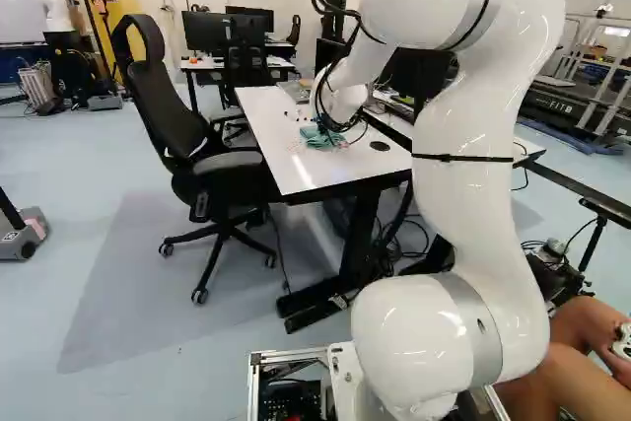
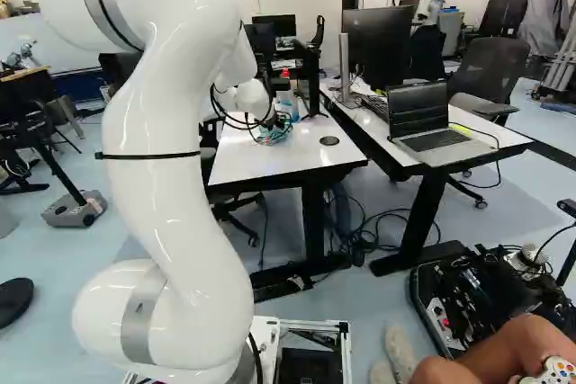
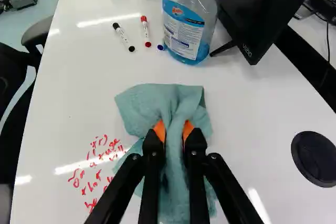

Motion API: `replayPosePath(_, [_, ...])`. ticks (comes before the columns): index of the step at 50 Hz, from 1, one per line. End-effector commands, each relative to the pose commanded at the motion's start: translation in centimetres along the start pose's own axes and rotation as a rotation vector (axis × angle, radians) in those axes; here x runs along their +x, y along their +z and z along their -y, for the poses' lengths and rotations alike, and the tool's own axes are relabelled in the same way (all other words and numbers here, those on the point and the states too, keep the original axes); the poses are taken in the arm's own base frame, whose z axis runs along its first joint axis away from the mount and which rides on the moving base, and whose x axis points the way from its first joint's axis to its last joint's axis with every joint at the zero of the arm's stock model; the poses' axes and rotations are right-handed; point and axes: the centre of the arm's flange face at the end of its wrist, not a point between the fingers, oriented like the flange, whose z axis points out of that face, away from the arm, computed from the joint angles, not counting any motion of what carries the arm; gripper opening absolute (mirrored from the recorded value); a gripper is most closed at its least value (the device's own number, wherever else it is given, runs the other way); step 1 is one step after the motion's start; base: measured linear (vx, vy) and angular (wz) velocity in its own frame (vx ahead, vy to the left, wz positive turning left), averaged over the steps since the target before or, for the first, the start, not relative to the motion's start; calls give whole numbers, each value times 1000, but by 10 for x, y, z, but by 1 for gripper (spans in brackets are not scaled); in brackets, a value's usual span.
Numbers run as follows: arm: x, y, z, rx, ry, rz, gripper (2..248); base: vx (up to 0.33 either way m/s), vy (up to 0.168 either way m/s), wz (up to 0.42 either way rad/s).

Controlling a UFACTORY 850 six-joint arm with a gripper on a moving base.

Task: Clean the table with the green towel

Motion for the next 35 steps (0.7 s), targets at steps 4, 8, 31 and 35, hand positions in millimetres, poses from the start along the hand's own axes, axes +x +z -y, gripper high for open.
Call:
replayPosePath(4, [0, 0, 0, 0, 0, 5, 55, 0, 0, 0])
replayPosePath(8, [-1, 0, 0, 0, 0, 10, 55, 0, 0, 0])
replayPosePath(31, [-3, 0, 0, 0, 0, 28, 55, 0, 0, 0])
replayPosePath(35, [-3, 0, 0, 0, 0, 28, 55, 0, 0, 0])
